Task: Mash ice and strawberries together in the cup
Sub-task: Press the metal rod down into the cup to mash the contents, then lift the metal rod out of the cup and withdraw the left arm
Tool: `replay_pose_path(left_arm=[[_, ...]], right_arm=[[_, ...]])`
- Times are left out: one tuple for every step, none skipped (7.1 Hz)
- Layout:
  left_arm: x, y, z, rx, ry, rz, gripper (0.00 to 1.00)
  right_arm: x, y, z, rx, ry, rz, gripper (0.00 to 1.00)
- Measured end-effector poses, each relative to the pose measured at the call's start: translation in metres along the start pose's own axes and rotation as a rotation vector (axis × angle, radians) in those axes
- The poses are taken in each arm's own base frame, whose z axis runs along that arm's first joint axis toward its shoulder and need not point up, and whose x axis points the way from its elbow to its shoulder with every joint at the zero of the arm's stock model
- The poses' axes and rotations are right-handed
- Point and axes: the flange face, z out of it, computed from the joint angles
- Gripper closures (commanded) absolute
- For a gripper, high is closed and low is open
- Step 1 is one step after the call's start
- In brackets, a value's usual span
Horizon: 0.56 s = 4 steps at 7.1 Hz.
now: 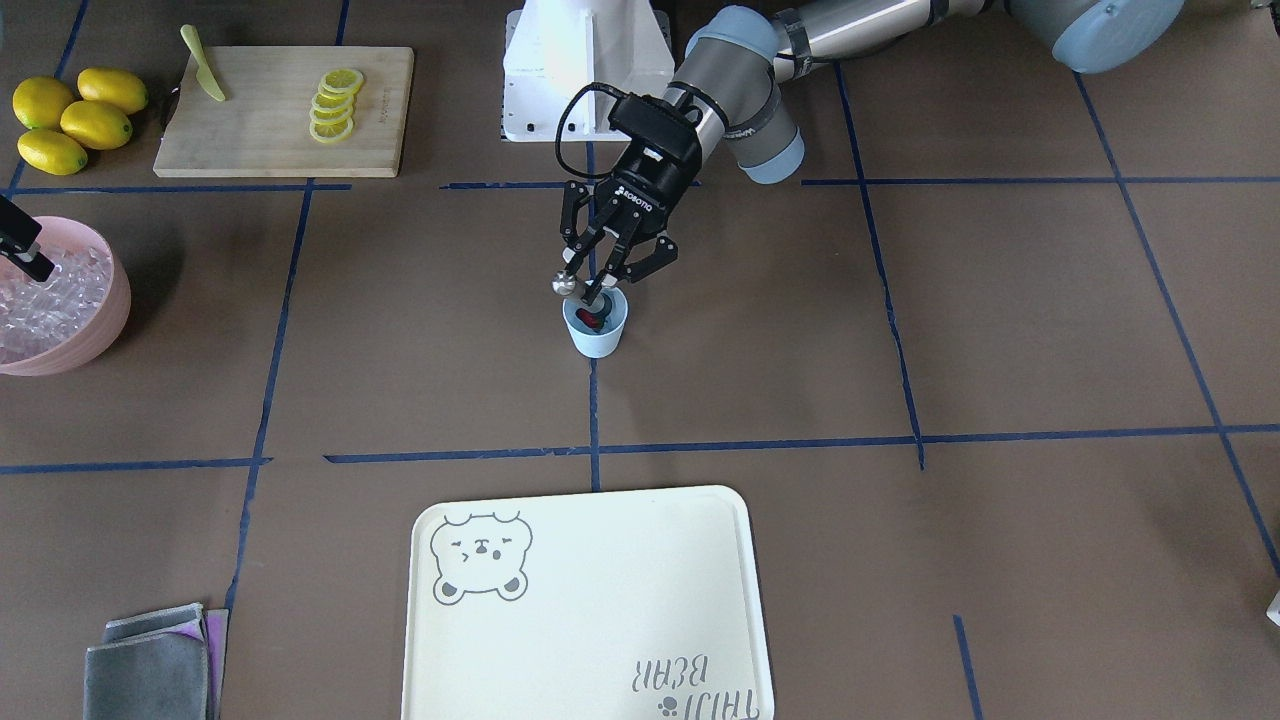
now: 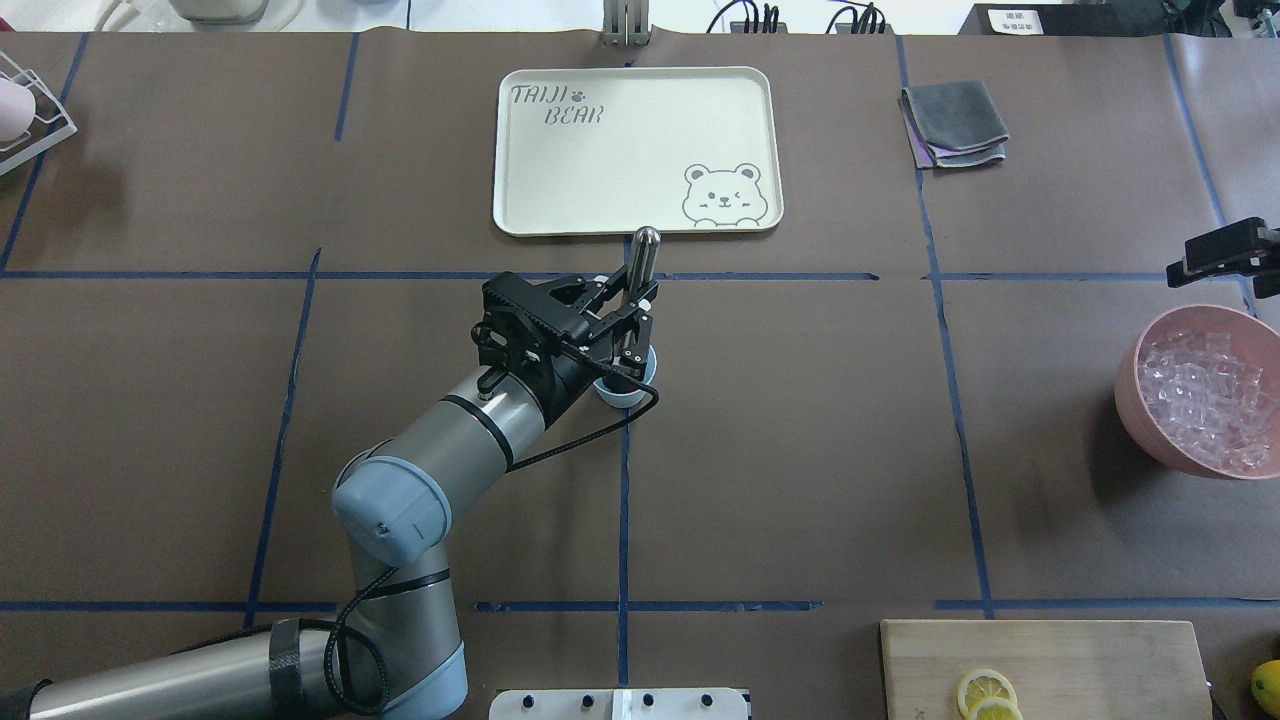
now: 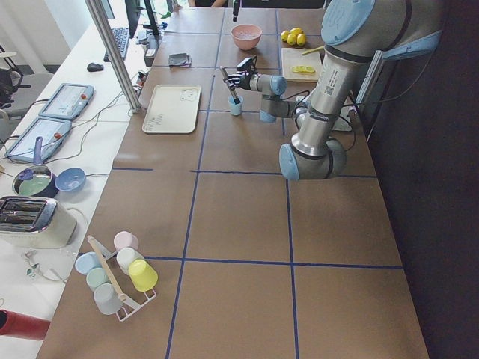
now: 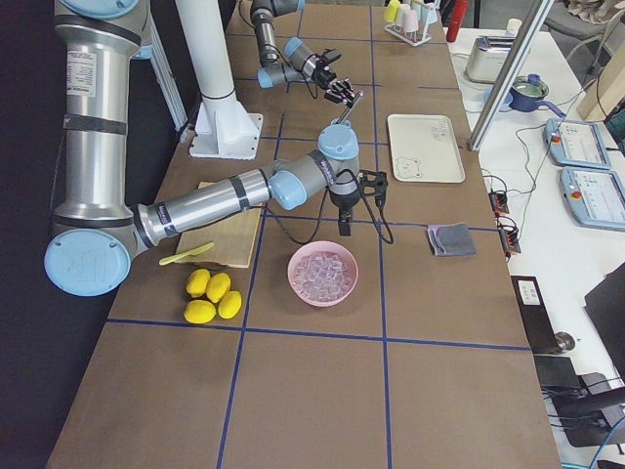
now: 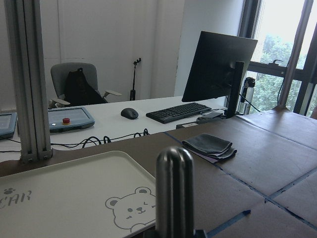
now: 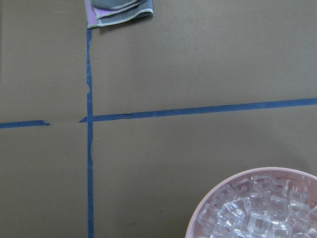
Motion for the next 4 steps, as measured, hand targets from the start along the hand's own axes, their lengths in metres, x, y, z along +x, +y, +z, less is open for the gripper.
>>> replay_pose_path(left_arm=[[0.010,-0.018,-0.001,0.024,0.016,0.004,0.99],[0.022,-0.046,-0.007,0.048,0.029,0.029,1.00],[0.031,-0.072,-0.013,0.043,0.022,0.061,1.00],[0.036,-0.096,-0.020,0.018,0.000,0.092,1.00]], right_arm=[[0.000,0.000,0.000,0.000,0.000,0.000,0.00],[0.000,0.000,0.000,-0.001,0.000,0.001,0.00],[0.000,0.000,0.000,-0.001,0.000,0.002,0.00],[0.001,0.000,0.000,-0.001,0.000,0.003,0.00]])
